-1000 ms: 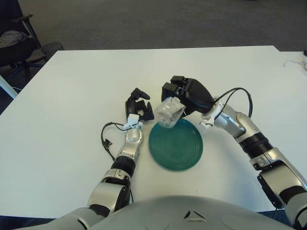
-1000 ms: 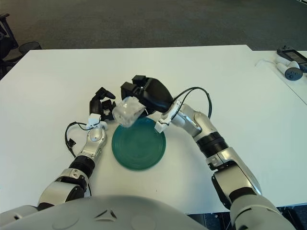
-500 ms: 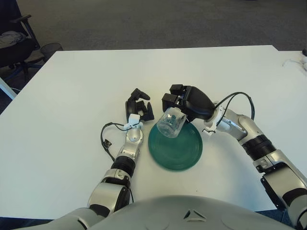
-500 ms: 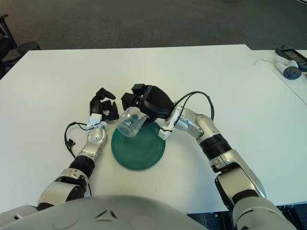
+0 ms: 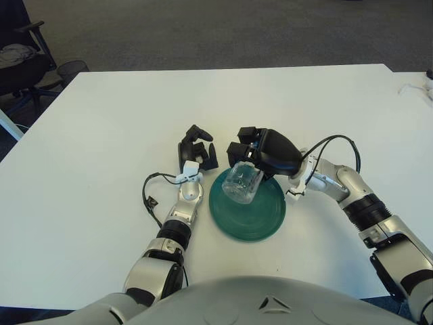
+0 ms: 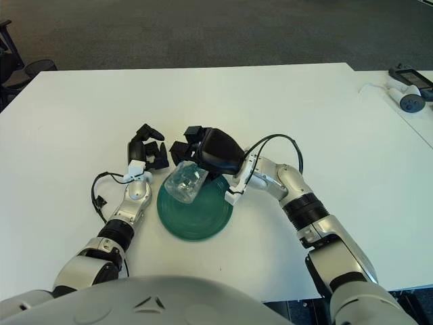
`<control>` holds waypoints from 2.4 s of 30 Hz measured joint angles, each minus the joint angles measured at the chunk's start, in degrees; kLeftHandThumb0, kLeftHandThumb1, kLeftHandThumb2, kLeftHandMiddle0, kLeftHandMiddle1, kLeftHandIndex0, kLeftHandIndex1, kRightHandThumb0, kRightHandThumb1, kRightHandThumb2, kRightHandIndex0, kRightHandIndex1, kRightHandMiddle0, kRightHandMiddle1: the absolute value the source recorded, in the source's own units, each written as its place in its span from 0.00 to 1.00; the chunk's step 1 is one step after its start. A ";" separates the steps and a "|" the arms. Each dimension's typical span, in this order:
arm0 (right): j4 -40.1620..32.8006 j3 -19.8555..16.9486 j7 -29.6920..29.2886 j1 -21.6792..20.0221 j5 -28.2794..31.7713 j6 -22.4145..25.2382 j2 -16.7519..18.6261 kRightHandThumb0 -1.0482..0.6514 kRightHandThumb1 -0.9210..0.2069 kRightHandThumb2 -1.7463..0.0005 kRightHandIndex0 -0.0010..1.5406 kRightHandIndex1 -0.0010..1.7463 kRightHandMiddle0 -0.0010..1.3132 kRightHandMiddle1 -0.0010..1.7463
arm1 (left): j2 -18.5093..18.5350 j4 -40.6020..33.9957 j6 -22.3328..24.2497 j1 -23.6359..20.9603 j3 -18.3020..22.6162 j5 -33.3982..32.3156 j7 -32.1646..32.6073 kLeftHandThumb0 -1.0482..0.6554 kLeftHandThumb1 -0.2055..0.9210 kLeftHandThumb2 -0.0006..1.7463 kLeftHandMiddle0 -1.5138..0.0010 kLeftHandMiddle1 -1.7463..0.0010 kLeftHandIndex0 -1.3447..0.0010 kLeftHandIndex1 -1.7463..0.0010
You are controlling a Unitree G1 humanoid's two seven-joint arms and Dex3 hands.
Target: Put the bottle into the plate.
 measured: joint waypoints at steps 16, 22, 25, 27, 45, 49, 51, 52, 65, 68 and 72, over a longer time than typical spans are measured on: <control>-1.72 -0.07 3.11 -0.09 2.45 -1.55 -0.52 0.38 0.26 0.50 0.22 1.00 0.32 0.97 | 0.16 0.81 0.30 -0.95 0.72 -1.20 -2.07 0.30 0.32 0.86 0.13 0.00 0.45 0.00; -1.71 -0.06 3.95 -0.25 3.67 -4.32 -0.63 0.32 0.09 0.67 0.03 0.84 0.14 0.88 | 0.15 0.92 0.32 -1.08 0.84 -1.14 -1.44 0.30 0.32 0.86 0.14 0.00 0.45 0.00; -1.71 -0.18 3.94 -0.46 3.62 -5.59 -0.82 0.26 0.06 0.69 0.01 0.71 0.05 0.78 | 0.15 1.03 0.32 -1.16 0.85 -1.12 -1.21 0.30 0.32 0.86 0.14 0.00 0.45 0.00; -1.71 -0.32 3.89 -0.67 3.45 -6.19 -0.96 0.25 0.03 0.70 0.01 0.64 0.02 0.73 | 0.14 1.27 0.27 -1.29 0.89 -1.11 -1.12 0.30 0.33 0.86 0.14 0.00 0.45 0.00; -0.73 -1.13 -2.53 -1.86 -2.46 -7.23 -1.20 0.26 0.00 0.62 0.00 0.17 0.00 0.33 | 0.10 6.85 -4.62 -3.66 3.02 -5.09 -4.79 0.30 0.31 0.87 0.18 0.00 0.44 0.00; -0.58 -1.13 -3.62 -1.85 -2.94 -7.24 -1.20 0.26 0.00 0.60 0.00 0.12 0.00 0.30 | 0.19 8.63 -6.42 -4.56 3.33 -5.26 -5.20 0.30 0.32 0.86 0.17 0.00 0.45 0.00; -0.46 -1.13 -3.98 -1.85 -2.94 -7.25 -1.20 0.25 0.00 0.60 0.00 0.11 0.00 0.29 | 0.27 9.34 -7.15 -4.93 3.49 -5.55 -5.81 0.31 0.34 0.85 0.18 0.00 0.46 0.00; -0.39 -1.13 -4.07 -1.85 -2.94 -7.24 -1.20 0.25 0.00 0.60 0.00 0.11 0.00 0.29 | 0.31 9.60 -7.42 -5.06 3.53 -5.72 -6.13 0.31 0.34 0.85 0.18 0.00 0.46 0.00; 0.02 -1.10 -4.07 -1.83 -2.94 -6.64 -1.21 0.25 0.00 0.58 0.00 0.11 0.00 0.28 | 0.69 10.85 -9.08 -5.67 3.49 -6.21 -7.35 0.32 0.38 0.82 0.20 0.00 0.49 0.00; 0.01 -1.10 -4.02 -1.80 -2.94 -6.36 -1.22 0.25 0.00 0.57 0.00 0.11 0.00 0.30 | 0.78 10.85 -9.05 -5.68 3.47 -6.22 -7.60 0.32 0.38 0.82 0.20 0.00 0.49 0.00; -0.11 -1.10 -3.81 -1.74 -3.06 -5.58 -1.26 0.24 0.00 0.57 0.00 0.11 0.00 0.31 | 0.95 10.88 -8.62 -5.70 3.46 -6.22 -7.94 0.32 0.38 0.82 0.20 0.00 0.49 0.00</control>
